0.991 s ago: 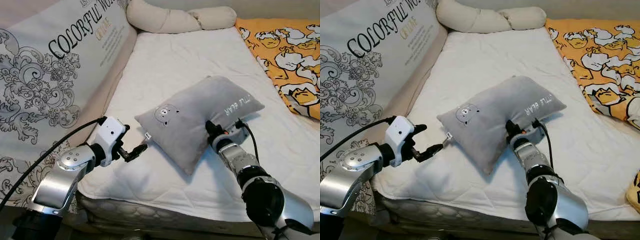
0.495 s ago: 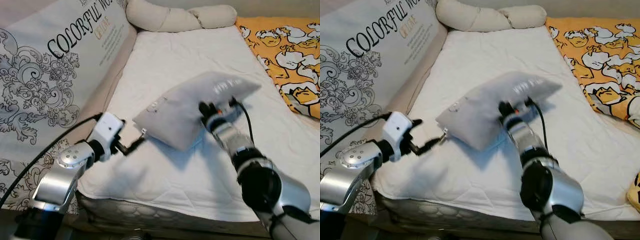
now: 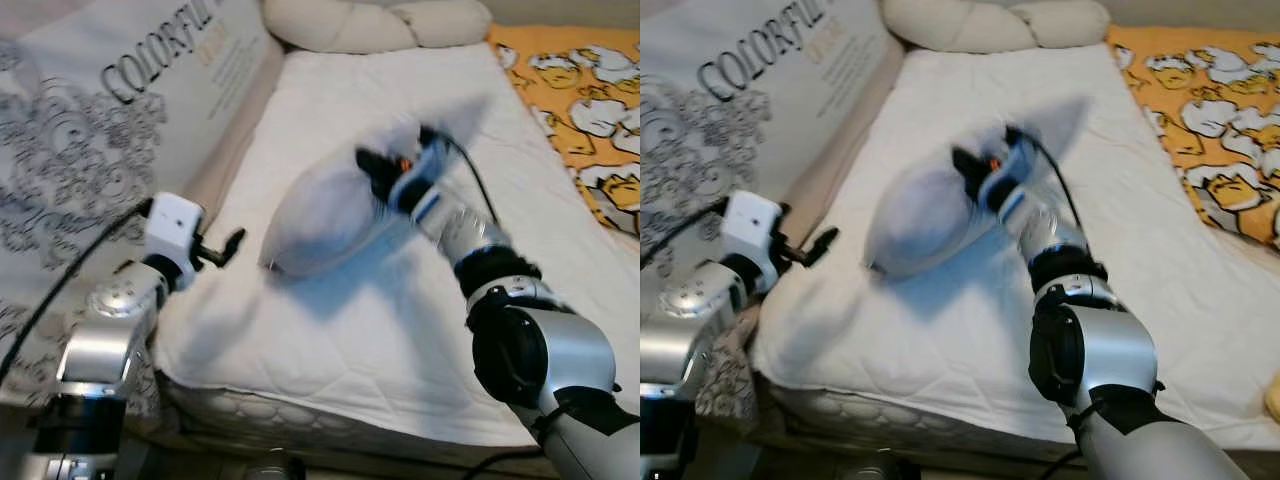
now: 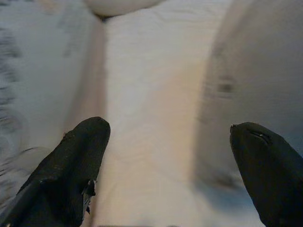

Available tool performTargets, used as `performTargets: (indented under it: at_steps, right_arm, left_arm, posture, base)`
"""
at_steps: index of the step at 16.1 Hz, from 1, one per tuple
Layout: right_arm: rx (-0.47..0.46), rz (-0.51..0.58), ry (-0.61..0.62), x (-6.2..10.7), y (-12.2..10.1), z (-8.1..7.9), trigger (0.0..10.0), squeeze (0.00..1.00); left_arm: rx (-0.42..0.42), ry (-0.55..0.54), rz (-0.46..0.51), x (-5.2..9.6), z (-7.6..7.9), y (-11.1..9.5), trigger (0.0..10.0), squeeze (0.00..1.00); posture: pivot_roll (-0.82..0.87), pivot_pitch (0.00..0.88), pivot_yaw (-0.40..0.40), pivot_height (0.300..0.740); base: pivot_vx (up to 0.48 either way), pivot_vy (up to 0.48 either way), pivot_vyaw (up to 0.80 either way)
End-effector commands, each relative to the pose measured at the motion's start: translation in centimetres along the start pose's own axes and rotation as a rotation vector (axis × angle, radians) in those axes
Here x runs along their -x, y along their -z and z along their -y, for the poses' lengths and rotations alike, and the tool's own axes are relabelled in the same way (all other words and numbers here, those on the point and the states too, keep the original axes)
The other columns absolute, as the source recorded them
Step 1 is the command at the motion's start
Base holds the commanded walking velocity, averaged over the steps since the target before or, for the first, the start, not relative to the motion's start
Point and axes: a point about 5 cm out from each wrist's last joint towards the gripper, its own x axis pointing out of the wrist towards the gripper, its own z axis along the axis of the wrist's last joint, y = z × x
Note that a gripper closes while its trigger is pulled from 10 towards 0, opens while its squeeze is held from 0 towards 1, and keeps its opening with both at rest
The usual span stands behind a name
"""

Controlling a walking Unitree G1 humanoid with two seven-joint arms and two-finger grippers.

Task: Clean up the room

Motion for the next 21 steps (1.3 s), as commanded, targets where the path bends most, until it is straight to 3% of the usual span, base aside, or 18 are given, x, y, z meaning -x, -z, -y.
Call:
performTargets:
  at_steps: [1, 3, 5, 7, 9, 10, 12, 14, 16, 20, 21]
  right_arm:
    - [-0.032, 0.053, -0.124, 0.2, -2.6, -1.6, 0.0, 0.00]
    - [-0.096, 0.055, -0.162, 1.5, -3.7, -1.6, 0.0, 0.00]
    - [-0.106, -0.009, -0.129, 3.5, -2.8, -0.1, 0.0, 0.00]
    - [-0.159, -0.153, 0.034, 6.3, 2.6, 4.3, 0.0, 0.00]
    - [-0.209, -0.214, 0.121, 7.6, 5.7, 6.2, 0.0, 0.00]
    - [-0.225, -0.266, 0.207, 8.7, 8.3, 7.6, 0.0, 0.00]
    - [-0.197, -0.343, 0.309, 10.3, 11.2, 9.0, 0.0, 0.00]
    - [-0.191, -0.331, 0.321, 10.5, 11.0, 9.1, 0.0, 0.00]
    - [-0.171, -0.316, 0.327, 10.3, 10.3, 9.3, 0.0, 0.00]
    - [-0.150, -0.306, 0.345, 10.5, 10.1, 9.7, 0.0, 0.00]
    - [-0.153, -0.303, 0.347, 10.6, 10.1, 9.7, 0.0, 0.00]
  left_arm:
    - [0.024, -0.036, 0.016, 0.0, -0.7, -0.2, 10.0, 0.00]
    - [0.042, -0.049, 0.034, -0.1, -1.1, -0.5, 10.0, 0.00]
    - [0.088, -0.091, 0.070, -0.1, -1.9, -0.9, 10.0, 0.00]
    - [0.174, -0.113, 0.079, -0.5, -2.3, -0.8, 10.0, 0.00]
    - [0.242, -0.072, 0.068, -1.0, -1.5, -0.5, 10.0, 0.00]
    - [0.312, 0.021, 0.060, -1.8, -0.1, -0.2, 10.0, 1.00]
    - [0.358, 0.156, 0.008, -3.5, 2.5, 0.8, 10.0, 1.00]
    - [0.349, 0.210, -0.135, -5.4, 4.5, 3.0, 10.0, 1.00]
    - [0.374, 0.186, -0.185, -6.3, 5.4, 4.1, 10.0, 1.00]
    - [0.527, 0.307, -0.230, -6.7, 7.4, 5.5, 10.0, 1.00]
    - [0.636, 0.354, -0.204, -6.7, 8.0, 5.3, 10.0, 1.00]
  posture:
    - [0.07, 0.000, 0.106, 0.740]
    - [0.06, 0.000, 0.111, 0.740]
    - [0.04, 0.000, 0.118, 0.740]
    - [0.03, 0.000, 0.124, 0.740]
    - [0.02, 0.000, 0.128, 0.740]
    - [0.02, 0.000, 0.126, 0.740]
    - [0.01, 0.000, 0.127, 0.740]
    - [-0.01, 0.000, 0.127, 0.740]
    - [-0.03, 0.000, 0.128, 0.740]
    - [-0.06, 0.000, 0.139, 0.740]
    - [-0.07, 0.000, 0.151, 0.740]
  base:
    - [0.000, 0.000, 0.00]
    - [0.000, 0.000, 0.00]
    - [0.000, 0.000, 0.00]
    - [0.000, 0.000, 0.00]
    - [0.000, 0.000, 0.00]
    - [0.000, 0.000, 0.00]
    - [0.000, 0.000, 0.00]
    - [0.000, 0.000, 0.00]
    - [0.000, 0.000, 0.00]
    - [0.000, 0.000, 0.00]
    - [0.000, 0.000, 0.00]
